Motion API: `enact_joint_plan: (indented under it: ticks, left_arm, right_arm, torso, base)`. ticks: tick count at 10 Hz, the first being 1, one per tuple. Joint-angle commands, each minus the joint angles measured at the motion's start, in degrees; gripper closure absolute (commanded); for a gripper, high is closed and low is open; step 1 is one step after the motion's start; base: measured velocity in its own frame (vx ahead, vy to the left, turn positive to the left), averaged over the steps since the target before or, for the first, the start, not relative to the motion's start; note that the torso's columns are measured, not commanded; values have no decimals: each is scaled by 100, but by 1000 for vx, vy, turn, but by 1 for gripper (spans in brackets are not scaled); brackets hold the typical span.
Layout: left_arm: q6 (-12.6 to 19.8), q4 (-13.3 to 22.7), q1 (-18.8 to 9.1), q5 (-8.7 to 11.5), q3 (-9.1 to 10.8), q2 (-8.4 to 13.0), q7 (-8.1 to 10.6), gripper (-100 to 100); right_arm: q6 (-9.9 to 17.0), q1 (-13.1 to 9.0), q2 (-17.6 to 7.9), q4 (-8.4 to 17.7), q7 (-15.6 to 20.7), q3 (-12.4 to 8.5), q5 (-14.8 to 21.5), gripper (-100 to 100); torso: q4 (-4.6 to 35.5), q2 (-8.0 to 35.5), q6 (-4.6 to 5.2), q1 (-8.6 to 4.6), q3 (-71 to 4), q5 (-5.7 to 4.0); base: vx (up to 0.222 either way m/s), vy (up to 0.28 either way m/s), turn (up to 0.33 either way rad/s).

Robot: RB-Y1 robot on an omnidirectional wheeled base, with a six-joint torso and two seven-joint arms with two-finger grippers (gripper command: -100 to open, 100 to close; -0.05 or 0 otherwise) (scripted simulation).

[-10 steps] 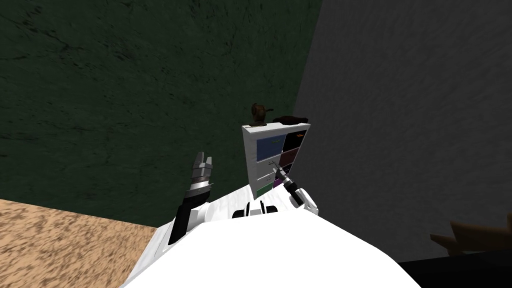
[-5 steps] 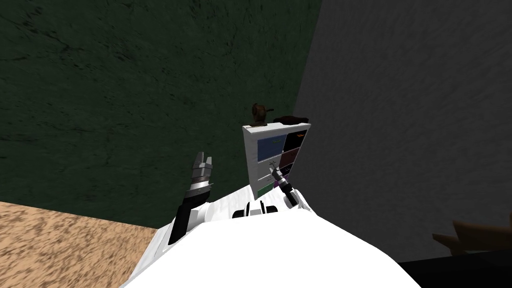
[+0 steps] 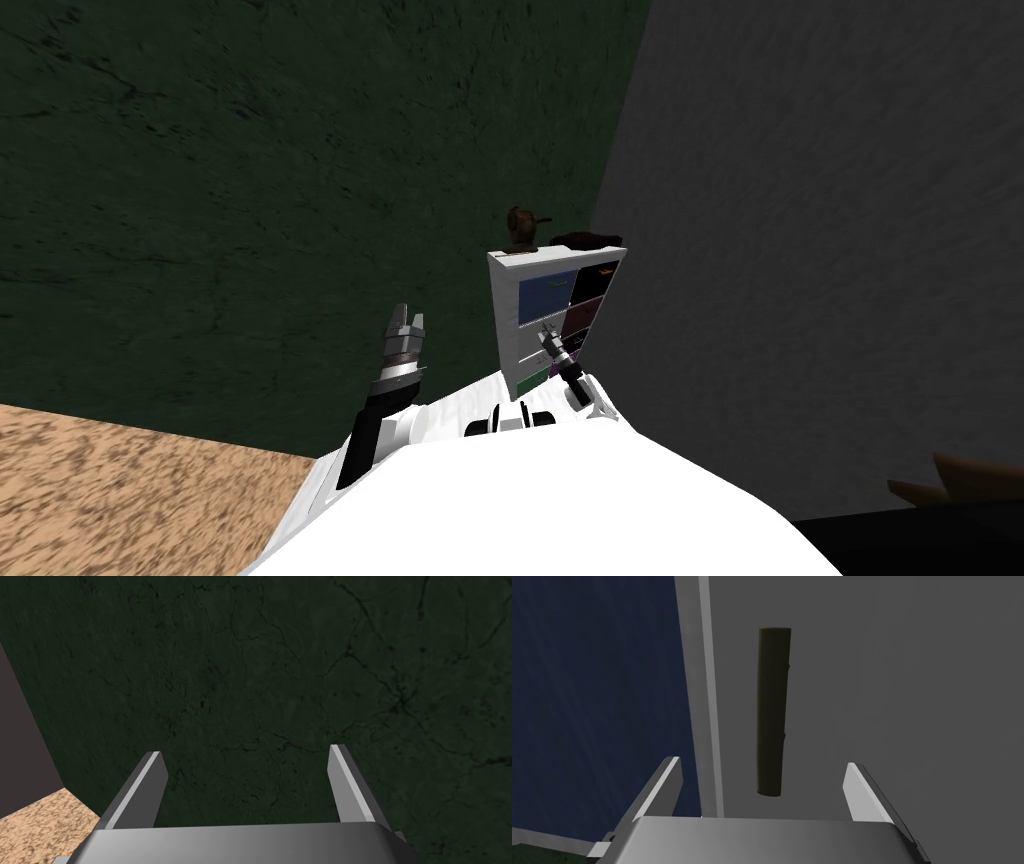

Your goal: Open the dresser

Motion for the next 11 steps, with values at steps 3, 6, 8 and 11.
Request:
enact_joint_plan:
  ticks: [3, 6, 8, 11]
  left_arm:
    - [0, 0, -2, 0, 0, 0, 0, 0]
    - [1, 1, -3, 0, 0, 0, 0, 0]
    - [0, 0, 0, 0, 1, 0, 0, 0]
    - [0, 0, 0, 0, 1, 1, 0, 0]
  right_arm:
    - [-37, 65, -61, -73, -72, 24, -2, 100]
    - [6, 47, -102, -67, -122, 43, 16, 100]
    - [-37, 332, -95, -300, -169, 362, 118, 100]
    - [-127, 735, -74, -673, -227, 843, 264, 100]
  torso:
    - [9, 32, 3, -11, 18, -3]
    - [23, 23, 4, 5, 14, 7]
    - [12, -21, 7, 11, -14, 11]
    - [5, -5, 12, -27, -2, -3]
  base:
    - [-111, -32, -13]
    - [-159, -31, -15]
    - [-2, -32, -238]
    - [28, -62, -241]
